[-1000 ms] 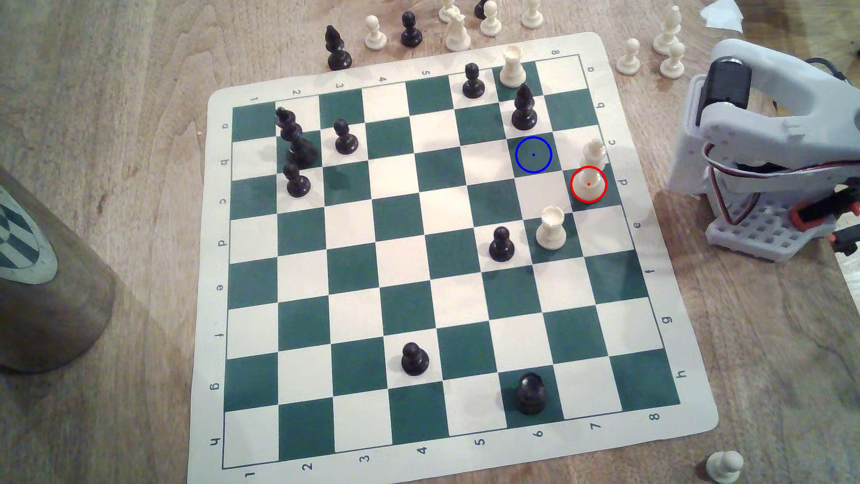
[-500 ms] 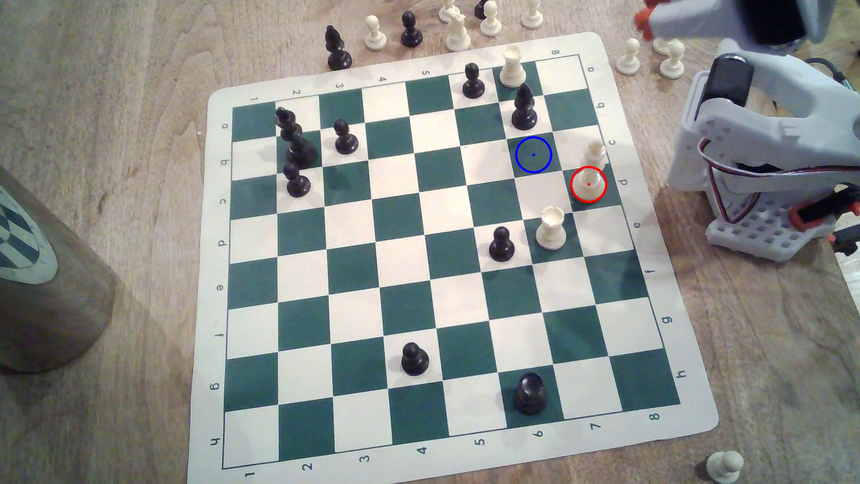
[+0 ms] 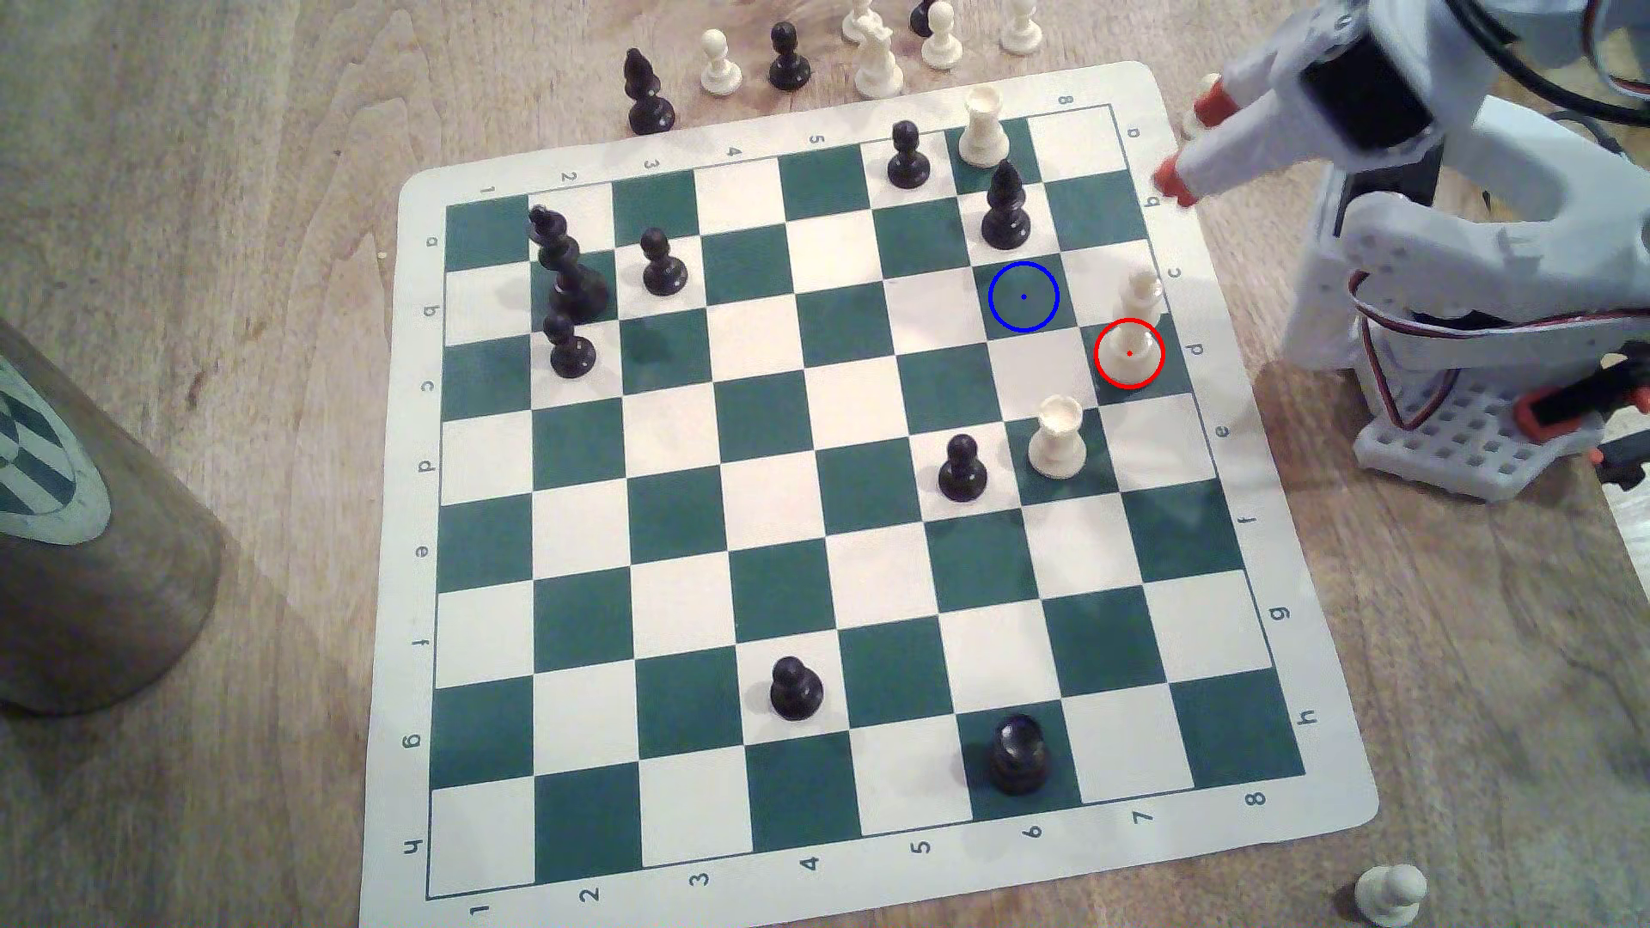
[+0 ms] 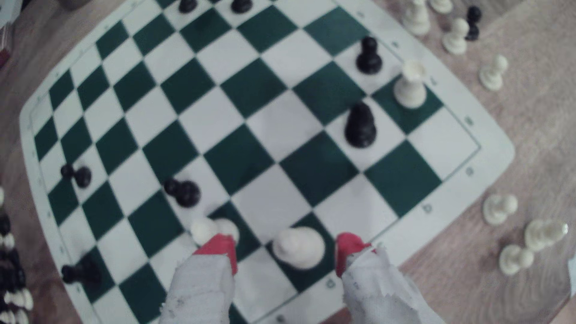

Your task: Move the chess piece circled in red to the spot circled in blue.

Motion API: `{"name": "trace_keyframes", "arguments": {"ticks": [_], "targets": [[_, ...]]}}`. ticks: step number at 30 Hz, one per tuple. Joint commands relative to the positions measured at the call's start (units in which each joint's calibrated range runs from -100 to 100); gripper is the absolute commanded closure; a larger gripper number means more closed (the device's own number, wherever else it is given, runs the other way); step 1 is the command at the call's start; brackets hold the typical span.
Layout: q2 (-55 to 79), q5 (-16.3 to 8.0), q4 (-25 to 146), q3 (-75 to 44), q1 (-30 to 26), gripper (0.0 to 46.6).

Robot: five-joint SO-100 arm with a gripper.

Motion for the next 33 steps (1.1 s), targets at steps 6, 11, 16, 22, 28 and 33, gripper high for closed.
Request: {"name": "trace_keyframes", "arguments": {"ticks": [6, 11, 16, 22, 28, 33], "targets": [[13.1, -4.5, 1.3, 0.7, -11.8, 29.8], [19.0, -4.5, 1.3, 0.9, -13.8, 29.5], [22.1, -4.3, -0.4, 2.8, -13.6, 29.1], [23.9, -4.0, -4.3, 4.6, -12.9, 27.2], [29.6, -3.6, -8.5, 7.0, -11.7, 27.0], [31.7, -2.3, -9.9, 8.5, -9.9, 26.9]]}}
